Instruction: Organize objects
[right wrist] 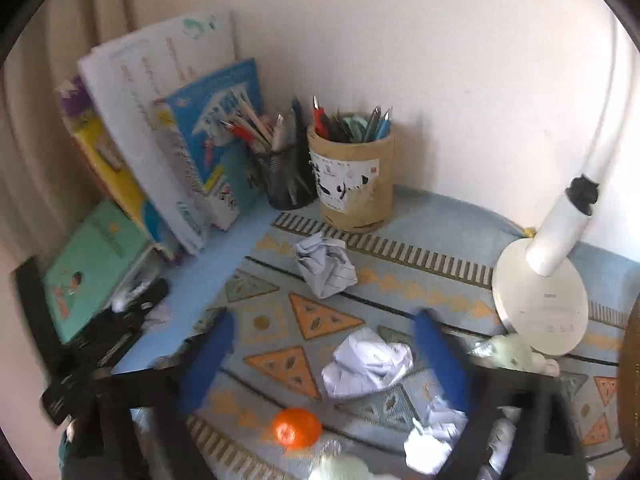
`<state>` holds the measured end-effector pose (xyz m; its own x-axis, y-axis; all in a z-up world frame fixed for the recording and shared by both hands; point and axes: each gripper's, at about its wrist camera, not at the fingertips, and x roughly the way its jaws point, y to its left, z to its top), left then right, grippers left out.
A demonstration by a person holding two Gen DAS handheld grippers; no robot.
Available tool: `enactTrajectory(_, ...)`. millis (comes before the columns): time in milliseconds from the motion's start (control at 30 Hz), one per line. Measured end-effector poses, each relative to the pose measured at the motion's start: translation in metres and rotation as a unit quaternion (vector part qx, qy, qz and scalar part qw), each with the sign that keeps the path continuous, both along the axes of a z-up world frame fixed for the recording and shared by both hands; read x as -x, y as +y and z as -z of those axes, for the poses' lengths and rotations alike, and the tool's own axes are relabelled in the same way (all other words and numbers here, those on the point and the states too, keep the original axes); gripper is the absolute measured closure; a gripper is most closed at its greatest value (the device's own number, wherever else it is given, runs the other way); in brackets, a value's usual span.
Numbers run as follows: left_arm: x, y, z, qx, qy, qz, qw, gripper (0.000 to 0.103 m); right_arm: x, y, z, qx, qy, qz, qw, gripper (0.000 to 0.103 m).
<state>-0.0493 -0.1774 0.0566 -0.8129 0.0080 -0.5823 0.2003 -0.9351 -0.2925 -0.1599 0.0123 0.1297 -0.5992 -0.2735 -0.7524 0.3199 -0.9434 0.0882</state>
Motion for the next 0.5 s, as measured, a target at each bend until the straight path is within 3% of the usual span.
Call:
enactTrajectory(67, 0.003, 0.008, 0.002, 0.022, 0.000, 0.015, 0.9996, 0.066, 0.026, -0.016, 0.020, -0.022, -0.018, 0.011, 1.000, 0.010)
enactTrajectory(200, 0.009, 0.028, 0.003, 0.081, -0.004, 0.035, 0.9961, 0.066, 0.075, -0.032, 0.062, -0.012, -0.092, 0.021, 0.995, 0.010)
enactTrajectory(267, 0.010, 0.032, 0.003, 0.094, -0.002, 0.041, 0.9947, 0.066, 0.091, -0.037, 0.079, -0.010, -0.109, 0.029, 0.994, 0.025)
enactTrajectory(300, 0.011, 0.034, 0.003, 0.097, -0.001, 0.044, 0.9943, 0.066, 0.095, -0.041, 0.085, -0.012, -0.115, 0.027, 0.993, 0.050)
enactTrajectory(400, 0.012, 0.037, 0.004, 0.105, -0.001, 0.050, 0.9932, 0.066, 0.088, -0.042, 0.083, -0.014, -0.092, 0.031, 0.995, 0.060)
enactTrajectory(500, 0.011, 0.040, 0.003, 0.109, 0.005, 0.053, 0.9927, 0.066, 0.067, -0.028, 0.062, 0.018, -0.080, 0.038, 0.996, 0.061)
